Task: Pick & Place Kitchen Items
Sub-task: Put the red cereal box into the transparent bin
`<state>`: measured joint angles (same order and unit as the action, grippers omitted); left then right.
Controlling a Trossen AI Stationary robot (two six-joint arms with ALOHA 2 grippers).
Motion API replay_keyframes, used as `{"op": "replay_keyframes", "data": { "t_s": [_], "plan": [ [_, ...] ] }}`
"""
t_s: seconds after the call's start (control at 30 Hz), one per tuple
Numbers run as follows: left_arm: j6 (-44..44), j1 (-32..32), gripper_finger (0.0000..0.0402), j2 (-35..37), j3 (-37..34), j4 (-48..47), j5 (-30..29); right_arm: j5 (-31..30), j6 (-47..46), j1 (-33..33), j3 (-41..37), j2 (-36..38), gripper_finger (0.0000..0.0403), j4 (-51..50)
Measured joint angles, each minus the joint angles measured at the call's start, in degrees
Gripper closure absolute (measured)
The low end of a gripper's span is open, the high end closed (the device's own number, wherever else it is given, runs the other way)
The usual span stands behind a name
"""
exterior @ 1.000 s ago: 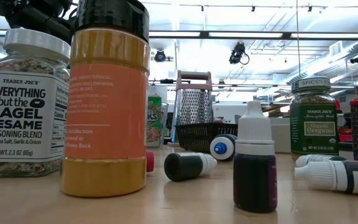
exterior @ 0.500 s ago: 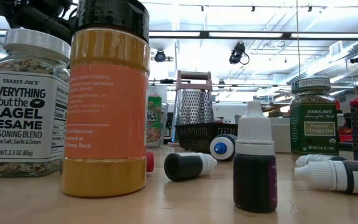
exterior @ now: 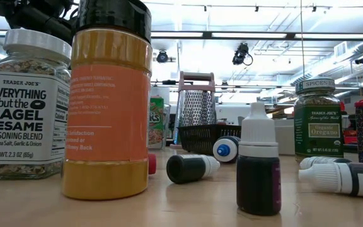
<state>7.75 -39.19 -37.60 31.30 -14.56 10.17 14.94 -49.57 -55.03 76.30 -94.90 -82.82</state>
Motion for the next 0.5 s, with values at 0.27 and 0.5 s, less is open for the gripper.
{"op": "replay_keyframes", "data": {
  "t_s": [0.27,0.5],
  "plan": [
    [0.0,0.01,0.0237,0.0,-0.01,0.71,0.0,-1.61,4.99,4.54,5.55,0.96,0.034,-7.01],
    [-0.05,-0.01,0.0238,0.04,-0.01,2.14,2.49,-18.01,10.87,10.27,6.11,2.84,0.034,-7.22]
  ]
}}
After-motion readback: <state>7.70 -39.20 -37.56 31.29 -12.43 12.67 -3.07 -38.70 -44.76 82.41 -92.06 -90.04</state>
